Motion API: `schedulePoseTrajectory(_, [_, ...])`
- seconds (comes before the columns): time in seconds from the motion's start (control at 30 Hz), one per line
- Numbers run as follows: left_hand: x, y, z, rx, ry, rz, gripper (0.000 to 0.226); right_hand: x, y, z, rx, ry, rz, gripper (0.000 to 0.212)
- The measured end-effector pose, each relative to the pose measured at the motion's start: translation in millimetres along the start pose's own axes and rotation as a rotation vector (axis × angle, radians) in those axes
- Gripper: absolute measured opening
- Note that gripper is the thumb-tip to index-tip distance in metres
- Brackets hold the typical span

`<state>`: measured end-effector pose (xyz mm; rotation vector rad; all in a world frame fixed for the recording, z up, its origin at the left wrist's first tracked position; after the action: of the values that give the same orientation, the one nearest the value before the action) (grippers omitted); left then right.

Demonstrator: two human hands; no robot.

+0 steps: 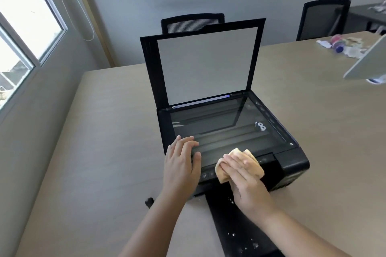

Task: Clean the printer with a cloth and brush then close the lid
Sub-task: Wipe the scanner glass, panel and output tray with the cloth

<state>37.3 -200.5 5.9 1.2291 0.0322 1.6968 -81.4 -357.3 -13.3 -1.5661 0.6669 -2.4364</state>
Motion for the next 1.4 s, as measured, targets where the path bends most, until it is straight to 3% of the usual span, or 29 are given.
schedulePoseTrajectory(0.13, [-4, 8, -5, -0.048, -0.072, 0.072, 0.029, -1, 10, -4, 0.095, -0.048, -0.061, 0.048])
schedulePoseTrajectory(0.33, [-4, 8, -12, -0.119, -0.115, 0.132, 0.027, 35, 82, -10, -0.202, 0.058, -0.249, 0.046])
schedulePoseTrajectory(0.4, [-6, 12, -12, -0.132, -0.124, 0.114, 0.028, 28, 63, -2, -0.300, 0.070, -0.179, 0.026])
schedulePoseTrajectory(0.43, [-8, 15, -11, -0.147, -0.131, 0.102, 0.028, 22, 52, 1, -0.246, 0.152, -0.070, 0.013])
schedulePoseTrajectory(0.5, [-13, 24, -8, -0.173, -0.147, 0.084, 0.029, 7, 37, 5, -0.236, 0.288, 0.287, 0.020])
schedulePoseTrajectory(0.57, [-18, 31, -6, -0.186, -0.160, 0.065, 0.029, 8, 23, -7, -0.029, 0.113, -0.091, 0.008])
schedulePoseTrajectory(0.63, [-22, 36, -4, -0.210, -0.168, 0.053, 0.028, 22, 39, -8, -0.069, -0.037, -0.257, 0.030])
schedulePoseTrajectory(0.73, [-26, 36, -5, -0.252, -0.188, 0.084, 0.027, 36, 62, -11, -0.165, 0.016, -0.234, 0.031])
schedulePoseTrajectory(0.83, [-30, 36, -6, -0.298, -0.197, 0.141, 0.030, 26, 45, -5, -0.226, 0.070, -0.160, 0.036])
schedulePoseTrajectory(0.93, [-33, 36, -9, -0.374, -0.253, 0.220, 0.038, 9, 27, -14, -0.171, 0.078, -0.121, 0.031])
schedulePoseTrajectory(1.03, [-32, 34, -9, -0.389, -0.271, 0.252, 0.039, 22, 51, -13, -0.102, 0.059, -0.206, 0.038])
schedulePoseTrajectory(1.13, [-33, 35, -9, -0.385, -0.259, 0.260, 0.038, 39, 72, -12, -0.220, 0.104, -0.287, 0.033])
schedulePoseTrajectory(1.27, [-36, 37, -8, -0.343, -0.244, 0.271, 0.041, 23, 26, 3, -0.341, 0.151, -0.170, 0.038])
schedulePoseTrajectory(1.4, [-37, 42, -8, -0.299, -0.241, 0.265, 0.043, 9, 1, -1, -0.245, -0.003, -0.100, 0.027])
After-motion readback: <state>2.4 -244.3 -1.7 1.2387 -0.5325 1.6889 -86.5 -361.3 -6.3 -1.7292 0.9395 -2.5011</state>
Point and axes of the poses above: each hand's wrist, its own z-axis towards the middle knuckle, its own x-axis out of the back of the hand, y = z × x, the point moved 1 cm from there along z, towards the middle knuckle, and after that the axes turned 11 degrees about -x, right-handed, at the moved point
